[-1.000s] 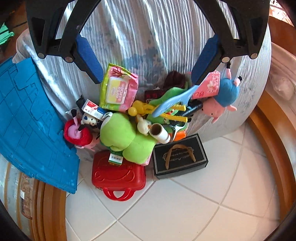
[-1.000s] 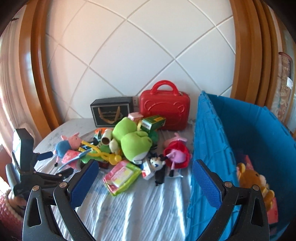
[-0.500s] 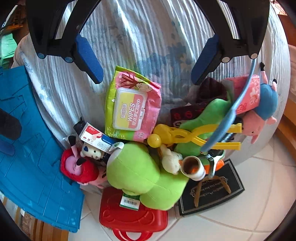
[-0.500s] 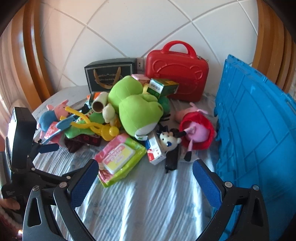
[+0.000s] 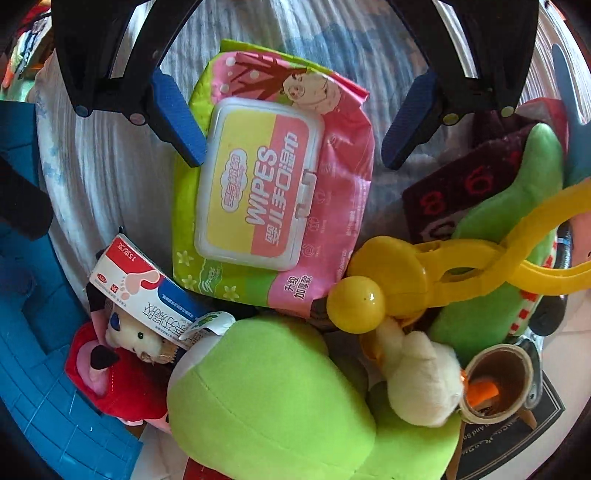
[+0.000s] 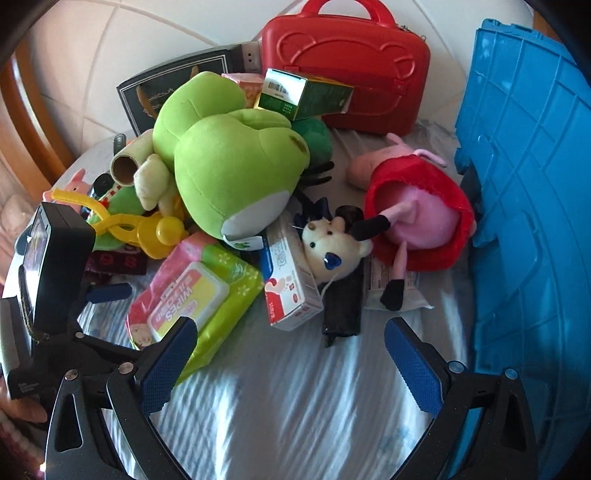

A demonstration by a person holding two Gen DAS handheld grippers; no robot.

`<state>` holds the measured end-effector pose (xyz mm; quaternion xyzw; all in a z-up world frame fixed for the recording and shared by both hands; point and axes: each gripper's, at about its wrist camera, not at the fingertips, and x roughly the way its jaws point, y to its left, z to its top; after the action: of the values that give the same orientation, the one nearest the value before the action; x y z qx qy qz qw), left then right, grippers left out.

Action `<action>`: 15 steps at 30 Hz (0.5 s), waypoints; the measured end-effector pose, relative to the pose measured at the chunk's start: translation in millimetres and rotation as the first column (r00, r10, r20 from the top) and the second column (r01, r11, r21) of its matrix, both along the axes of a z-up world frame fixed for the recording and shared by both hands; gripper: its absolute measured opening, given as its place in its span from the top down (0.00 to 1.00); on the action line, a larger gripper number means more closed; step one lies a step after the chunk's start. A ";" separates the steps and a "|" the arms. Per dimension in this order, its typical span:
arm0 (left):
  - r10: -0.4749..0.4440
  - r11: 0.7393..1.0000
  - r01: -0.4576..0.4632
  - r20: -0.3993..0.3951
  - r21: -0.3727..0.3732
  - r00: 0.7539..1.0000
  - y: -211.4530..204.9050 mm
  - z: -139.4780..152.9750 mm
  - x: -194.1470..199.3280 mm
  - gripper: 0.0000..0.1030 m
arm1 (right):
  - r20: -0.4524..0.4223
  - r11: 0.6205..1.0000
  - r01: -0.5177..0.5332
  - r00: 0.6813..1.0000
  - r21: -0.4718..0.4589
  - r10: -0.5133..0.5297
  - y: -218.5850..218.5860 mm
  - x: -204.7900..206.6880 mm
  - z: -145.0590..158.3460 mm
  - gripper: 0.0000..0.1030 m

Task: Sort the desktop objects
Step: 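Reach the left tool to the pink wipes pack while the right tool reaches the white box, then grasp the pink wipes pack with the left tool while the right tool grasps the white box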

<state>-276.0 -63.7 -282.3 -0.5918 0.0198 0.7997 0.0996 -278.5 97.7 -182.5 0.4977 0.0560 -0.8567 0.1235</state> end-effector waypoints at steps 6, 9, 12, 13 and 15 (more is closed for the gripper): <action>-0.012 1.000 0.012 0.016 -0.016 1.000 9.0 -11.9 -12.1 0.00 | 0.039 1.000 -0.009 0.999 -0.008 0.009 -7.5 -23.2 -20.0 0.00; -0.004 1.000 0.004 0.029 0.011 1.000 6.9 -14.9 -16.6 0.00 | 0.069 1.000 0.002 0.998 -0.018 -0.001 -8.0 -33.1 -31.7 0.00; -0.017 1.000 0.016 0.026 0.017 1.000 8.3 -17.5 -17.1 0.00 | 0.085 1.000 0.000 0.996 -0.009 0.000 -10.7 -40.8 -43.7 0.00; -0.017 0.999 0.016 0.031 0.029 0.999 8.1 -19.3 -17.8 0.00 | 0.087 1.000 -0.001 0.996 -0.006 0.001 -11.8 -42.7 -47.0 0.00; 0.000 0.998 -0.003 0.054 0.064 0.999 6.1 -23.6 -19.9 0.00 | 0.095 1.000 -0.005 0.995 0.001 0.005 -15.2 -46.7 -53.7 0.01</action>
<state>-295.8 -57.5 -305.9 -0.6096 -0.0089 0.7838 0.1184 -325.1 82.5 -236.2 0.5378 0.0518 -0.8317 0.1279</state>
